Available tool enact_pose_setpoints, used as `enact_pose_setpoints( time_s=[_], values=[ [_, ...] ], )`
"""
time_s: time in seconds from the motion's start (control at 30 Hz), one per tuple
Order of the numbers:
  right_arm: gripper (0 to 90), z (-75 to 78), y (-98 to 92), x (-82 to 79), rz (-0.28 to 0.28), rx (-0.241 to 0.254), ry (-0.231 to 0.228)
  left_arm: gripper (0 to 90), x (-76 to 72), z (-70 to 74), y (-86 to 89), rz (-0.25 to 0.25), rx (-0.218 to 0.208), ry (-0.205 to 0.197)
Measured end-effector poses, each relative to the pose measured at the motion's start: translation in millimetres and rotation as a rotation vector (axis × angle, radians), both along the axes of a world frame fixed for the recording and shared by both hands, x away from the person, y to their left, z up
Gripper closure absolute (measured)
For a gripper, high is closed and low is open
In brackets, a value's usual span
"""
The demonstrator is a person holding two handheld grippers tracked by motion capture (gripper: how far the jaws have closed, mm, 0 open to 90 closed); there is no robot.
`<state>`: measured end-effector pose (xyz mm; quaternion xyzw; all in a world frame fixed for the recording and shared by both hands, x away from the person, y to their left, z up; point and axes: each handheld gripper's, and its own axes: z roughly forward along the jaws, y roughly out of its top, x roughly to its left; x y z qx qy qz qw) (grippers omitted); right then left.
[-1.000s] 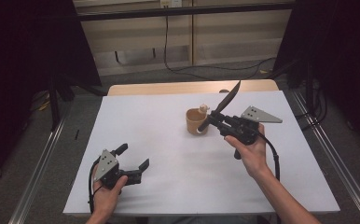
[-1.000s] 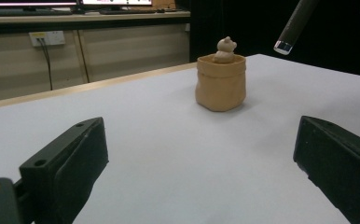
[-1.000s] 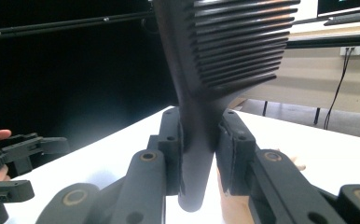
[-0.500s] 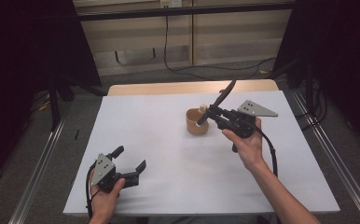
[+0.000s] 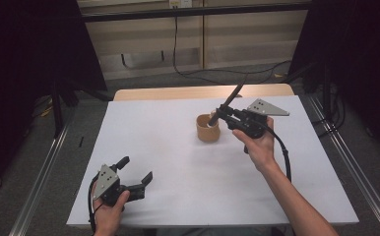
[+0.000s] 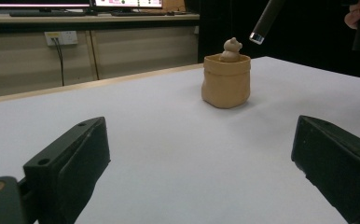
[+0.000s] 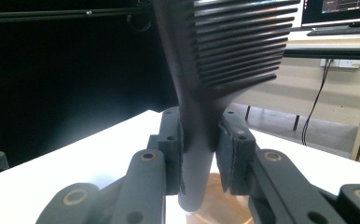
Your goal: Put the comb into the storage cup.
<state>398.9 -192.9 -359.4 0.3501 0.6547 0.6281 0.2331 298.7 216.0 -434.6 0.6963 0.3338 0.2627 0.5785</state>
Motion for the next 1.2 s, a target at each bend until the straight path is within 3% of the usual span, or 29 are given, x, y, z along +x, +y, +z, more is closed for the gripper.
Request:
enact_pose_setpoints(
  time_s=[0.23,0.33,0.63,0.87,1.03,1.1,1.2],
  values=[
    [73.2,2.7,4.5,6.6,0.003,-0.048,-0.001,4.2,-1.1,0.1,0.5,0.001,-0.002,0.001],
    [73.2,1.9,6.4,10.6,0.0,-0.053,-0.001,4.2,-1.8,-0.5,0.3,0.005,-0.008,0.032],
    [73.2,-0.1,11.1,22.4,-0.006,-0.078,0.002,4.2,0.4,1.1,3.8,0.016,-0.012,0.002],
    [73.2,-7.4,12.6,29.0,-0.011,-0.104,0.009,4.2,4.3,0.0,6.7,0.033,-0.013,0.016],
    [73.2,-10.8,13.0,31.7,-0.011,-0.129,0.016,4.2,2.7,0.5,5.5,0.028,-0.031,0.016],
    [73.2,-12.2,13.6,31.4,-0.008,-0.14,0.02,4.2,0.5,1.7,5.3,0.022,-0.006,-0.002],
    [73.2,-13.3,14.9,30.4,-0.002,-0.153,0.021,4.1,-0.5,1.9,3.2,0.001,-0.023,0.007]
  ],
)
